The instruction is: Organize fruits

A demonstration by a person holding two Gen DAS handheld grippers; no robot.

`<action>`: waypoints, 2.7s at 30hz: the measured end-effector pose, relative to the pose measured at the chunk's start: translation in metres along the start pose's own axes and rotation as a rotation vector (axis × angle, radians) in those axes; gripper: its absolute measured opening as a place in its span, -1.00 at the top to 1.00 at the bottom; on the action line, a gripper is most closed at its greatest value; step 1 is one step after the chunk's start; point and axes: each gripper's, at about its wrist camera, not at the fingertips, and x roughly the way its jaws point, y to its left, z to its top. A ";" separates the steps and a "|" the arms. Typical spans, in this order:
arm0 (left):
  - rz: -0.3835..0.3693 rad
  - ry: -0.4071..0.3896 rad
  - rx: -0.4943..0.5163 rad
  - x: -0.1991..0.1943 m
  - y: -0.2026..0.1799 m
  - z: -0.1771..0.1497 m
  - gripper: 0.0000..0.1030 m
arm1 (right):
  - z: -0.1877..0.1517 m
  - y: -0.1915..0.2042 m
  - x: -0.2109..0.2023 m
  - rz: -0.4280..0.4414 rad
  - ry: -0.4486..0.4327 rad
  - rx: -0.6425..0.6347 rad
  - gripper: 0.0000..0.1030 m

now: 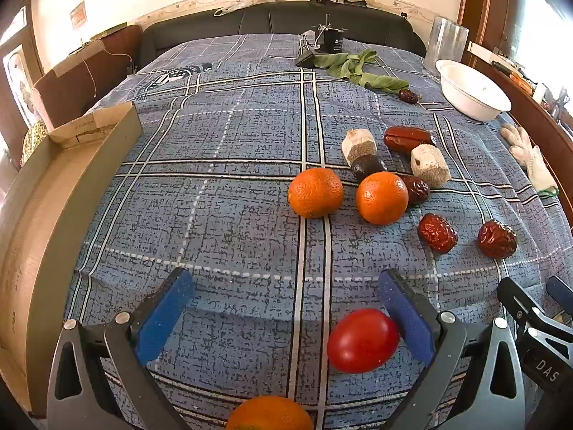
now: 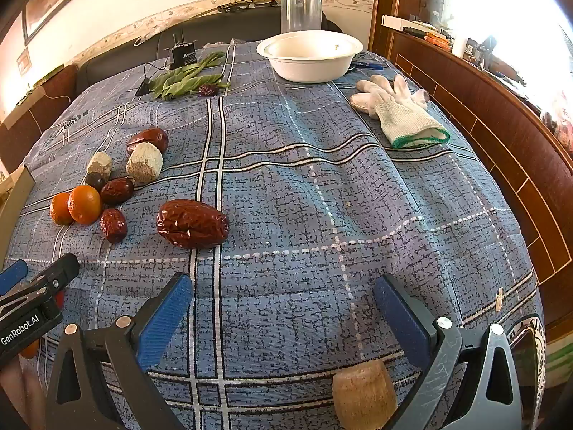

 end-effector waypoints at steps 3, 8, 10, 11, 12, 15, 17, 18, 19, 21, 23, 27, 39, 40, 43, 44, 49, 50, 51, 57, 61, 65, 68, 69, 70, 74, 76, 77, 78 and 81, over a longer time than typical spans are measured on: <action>0.000 0.000 0.000 0.000 0.000 0.000 -1.00 | 0.000 0.000 0.000 0.002 0.000 0.001 -0.99; 0.000 0.000 0.000 0.000 0.000 0.000 -1.00 | 0.000 0.000 0.000 0.002 0.000 0.002 -0.99; 0.000 0.000 0.000 0.000 0.000 0.000 -1.00 | 0.000 0.000 0.000 0.002 0.000 0.002 -0.99; 0.000 0.000 0.000 0.000 0.000 0.000 -1.00 | 0.000 0.000 0.000 0.002 0.000 0.002 -0.99; 0.000 0.000 0.000 0.000 0.000 0.000 -1.00 | 0.000 0.000 0.000 0.002 0.000 0.002 -0.99; 0.000 0.000 0.000 0.000 0.000 0.000 -1.00 | 0.000 0.000 0.000 0.002 0.000 0.001 -0.99; 0.000 0.000 0.000 0.000 0.000 0.000 -1.00 | 0.000 0.000 0.000 0.002 0.000 0.001 -0.99; 0.000 0.000 0.000 0.000 0.000 0.000 -1.00 | 0.000 0.000 0.000 0.002 0.000 0.001 -0.99; 0.000 0.000 0.000 0.000 0.000 0.000 -1.00 | 0.000 0.000 0.000 0.002 0.000 0.001 -0.99; 0.000 0.000 0.000 0.000 0.000 0.000 -1.00 | 0.000 0.000 0.000 0.002 0.000 0.001 -0.99; 0.001 0.000 -0.002 0.000 0.000 0.000 -1.00 | 0.000 0.000 0.000 0.002 0.000 0.001 -0.99; 0.021 0.003 -0.023 -0.001 -0.001 -0.002 -1.00 | 0.000 0.000 0.000 0.002 0.000 0.001 -0.99; -0.066 0.084 0.099 -0.008 0.001 -0.006 -1.00 | -0.001 -0.001 -0.003 0.027 0.054 -0.010 -0.99; -0.074 0.088 0.112 -0.008 0.001 -0.006 -1.00 | -0.002 -0.001 -0.005 0.018 0.066 -0.002 -0.99; -0.098 0.089 0.142 -0.010 0.002 -0.009 -1.00 | -0.011 0.001 -0.012 -0.008 0.073 0.023 -0.99; -0.107 0.090 0.150 -0.012 0.003 -0.011 -1.00 | -0.012 0.001 -0.013 -0.011 0.074 0.027 -0.99; -0.176 0.077 0.087 -0.028 0.021 -0.015 -1.00 | -0.009 0.001 -0.009 -0.013 0.066 0.032 -1.00; -0.171 0.056 0.078 -0.035 0.027 -0.016 -1.00 | -0.009 0.001 -0.009 -0.014 0.064 0.033 -1.00; -0.164 0.038 0.073 -0.042 0.031 -0.016 -1.00 | -0.008 0.001 -0.009 -0.016 0.062 0.035 -1.00; -0.120 -0.117 0.044 -0.098 0.068 -0.011 -1.00 | -0.011 -0.002 -0.016 -0.007 0.063 0.075 -0.99; -0.093 -0.236 0.030 -0.141 0.091 -0.007 -1.00 | -0.015 -0.007 -0.049 0.046 -0.009 0.144 -0.99; -0.086 -0.364 0.000 -0.185 0.112 -0.011 -1.00 | -0.018 0.001 -0.109 -0.004 -0.184 0.107 -0.99; -0.072 -0.447 0.000 -0.216 0.120 -0.016 -1.00 | -0.022 0.004 -0.160 -0.041 -0.343 0.105 -1.00; -0.071 -0.475 0.000 -0.227 0.123 -0.019 -1.00 | -0.024 0.003 -0.177 -0.052 -0.399 0.109 -1.00; -0.075 -0.499 -0.002 -0.236 0.126 -0.021 -1.00 | -0.026 0.004 -0.191 -0.059 -0.445 0.112 -1.00; -0.072 -0.618 -0.026 -0.274 0.138 -0.029 -1.00 | -0.030 0.006 -0.231 -0.094 -0.603 0.092 -1.00; -0.074 -0.648 -0.034 -0.286 0.145 -0.032 -1.00 | -0.024 0.006 -0.239 -0.092 -0.630 0.074 -1.00; -0.078 -0.652 -0.036 -0.289 0.148 -0.032 -1.00 | -0.021 0.005 -0.241 -0.089 -0.630 0.068 -1.00; -0.086 -0.646 -0.038 -0.290 0.150 -0.031 -1.00 | -0.014 0.005 -0.242 -0.078 -0.623 0.059 -1.00; -0.122 -0.591 -0.039 -0.277 0.151 -0.027 -1.00 | -0.001 0.006 -0.236 -0.024 -0.585 0.060 -1.00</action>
